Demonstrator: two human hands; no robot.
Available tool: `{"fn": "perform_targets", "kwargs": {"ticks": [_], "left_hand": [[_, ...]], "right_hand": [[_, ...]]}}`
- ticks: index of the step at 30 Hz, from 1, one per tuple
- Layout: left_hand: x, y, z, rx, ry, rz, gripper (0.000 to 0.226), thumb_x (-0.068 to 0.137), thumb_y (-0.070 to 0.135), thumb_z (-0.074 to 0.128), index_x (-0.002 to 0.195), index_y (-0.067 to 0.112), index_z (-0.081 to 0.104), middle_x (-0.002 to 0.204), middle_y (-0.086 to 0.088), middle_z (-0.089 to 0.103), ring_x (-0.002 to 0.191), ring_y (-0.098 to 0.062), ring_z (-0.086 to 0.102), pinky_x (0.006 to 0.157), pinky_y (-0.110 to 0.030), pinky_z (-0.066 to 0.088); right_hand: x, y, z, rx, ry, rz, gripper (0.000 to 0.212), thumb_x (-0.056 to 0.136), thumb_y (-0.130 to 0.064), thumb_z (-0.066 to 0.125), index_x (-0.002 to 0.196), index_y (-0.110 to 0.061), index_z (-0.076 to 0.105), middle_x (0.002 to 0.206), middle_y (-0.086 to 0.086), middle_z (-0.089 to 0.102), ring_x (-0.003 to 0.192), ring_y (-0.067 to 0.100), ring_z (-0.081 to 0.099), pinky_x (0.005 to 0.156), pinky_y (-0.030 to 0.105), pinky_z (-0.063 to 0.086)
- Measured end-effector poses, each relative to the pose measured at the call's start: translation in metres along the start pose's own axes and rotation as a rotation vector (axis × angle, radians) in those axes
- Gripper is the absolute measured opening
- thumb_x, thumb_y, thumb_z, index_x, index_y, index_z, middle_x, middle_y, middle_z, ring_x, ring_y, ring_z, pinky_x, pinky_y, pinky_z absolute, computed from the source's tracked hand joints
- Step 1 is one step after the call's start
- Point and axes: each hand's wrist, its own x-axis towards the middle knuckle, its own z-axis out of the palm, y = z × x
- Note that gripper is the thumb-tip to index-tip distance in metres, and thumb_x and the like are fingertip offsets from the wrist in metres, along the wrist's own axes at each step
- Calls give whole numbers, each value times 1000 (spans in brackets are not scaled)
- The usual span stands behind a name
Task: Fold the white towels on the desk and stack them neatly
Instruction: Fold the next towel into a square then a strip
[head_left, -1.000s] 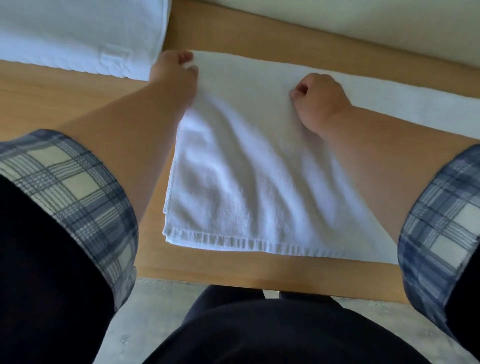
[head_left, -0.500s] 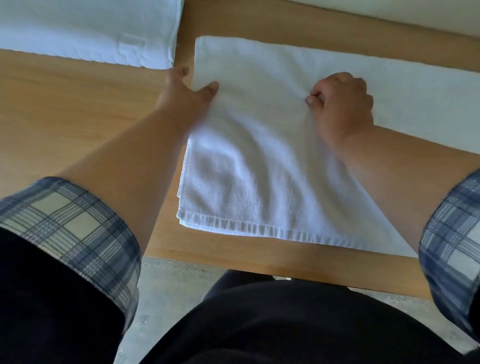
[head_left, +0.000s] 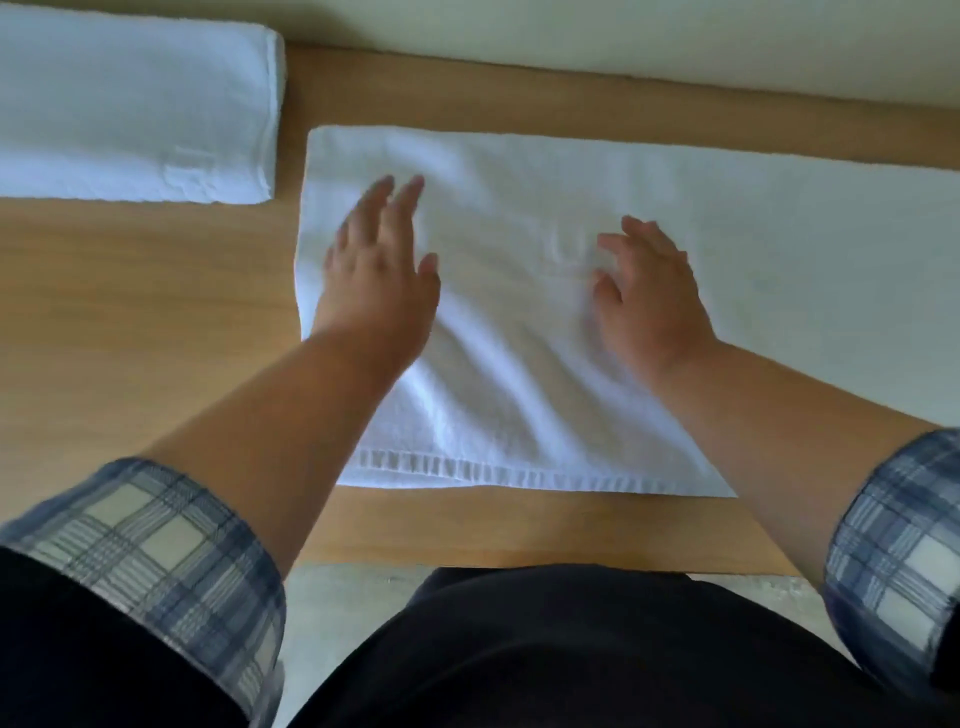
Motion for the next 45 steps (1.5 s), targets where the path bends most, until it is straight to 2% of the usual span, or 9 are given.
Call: {"fn": "perform_targets", "kwargs": {"ticks": [5, 10, 17, 23, 28, 36, 39, 42, 45], "left_hand": [[-37, 11, 55, 383, -415, 226, 70, 94, 63, 18, 156, 35, 0, 165, -2, -11, 151, -24, -12, 119, -54, -6], [-31, -30, 44, 431, -298, -46, 85, 88, 79, 7, 156, 31, -9, 164, -10, -14, 150, -28, -13, 120, -50, -7], [-69, -31, 23, -38, 75, -670, 69, 96, 48, 46, 155, 28, 16, 161, -4, 18, 148, -27, 14, 119, -43, 12], [-103, -50, 10, 56, 98, -675, 56, 90, 50, 58, 136, 21, 43, 135, -7, 49, 129, -28, 37, 107, -39, 27], [-116, -68, -4, -82, -17, -733, 39, 88, 57, 61, 105, 24, 50, 88, 7, 59, 68, -9, 53, 52, -27, 34], [-143, -69, -23, -177, -24, -754, 38, 88, 31, 71, 117, 27, 48, 105, 0, 61, 92, -23, 61, 65, -30, 43], [-138, -48, -21, 107, -15, -540, 60, 89, 17, 61, 142, 30, 36, 145, -7, 36, 128, -31, 39, 104, -42, 35], [-130, -16, -5, 170, -232, -65, 61, 98, 27, 50, 153, 31, 24, 162, -1, 16, 147, -24, 17, 118, -40, 19], [-123, 2, 20, 260, -457, 94, 63, 103, 48, 33, 157, 31, 6, 166, 2, -7, 151, -18, -9, 121, -39, -2]], "right_hand": [[-33, 63, -2, -275, -185, 20, 67, 97, -59, 30, 157, -29, 18, 167, 3, 5, 153, 22, -4, 122, 49, -4], [-37, 105, -10, -365, -179, 100, 75, 94, -69, 11, 158, -33, -1, 167, -2, -8, 152, 20, -11, 122, 50, -6], [-41, 86, -9, -311, -168, 66, 61, 102, -45, 24, 158, -25, 9, 167, 5, -7, 153, 24, -11, 120, 55, -9], [-76, -17, 34, -210, -364, -453, 59, 102, -48, 30, 157, -34, 14, 167, 2, -3, 153, 23, -7, 120, 55, -6], [-82, -19, 51, -398, -455, -432, 78, 95, -68, 23, 155, -35, -15, 164, -4, -23, 149, 20, -24, 120, 53, -12], [-79, -24, 50, -411, -521, -383, 99, 85, -80, 24, 145, -30, -37, 158, -7, -35, 145, 16, -34, 119, 50, -15], [-80, -24, 49, -416, -506, -445, 103, 81, -84, 21, 148, -27, -33, 158, -5, -37, 145, 19, -33, 120, 52, -13], [-91, -16, 45, -441, -501, -566, 99, 82, -83, 15, 146, -25, -35, 154, -3, -43, 145, 17, -34, 121, 49, -11], [-103, -2, 39, -412, -515, -496, 97, 86, -79, 18, 147, -24, -34, 157, -2, -37, 145, 17, -33, 121, 46, -14]]}}
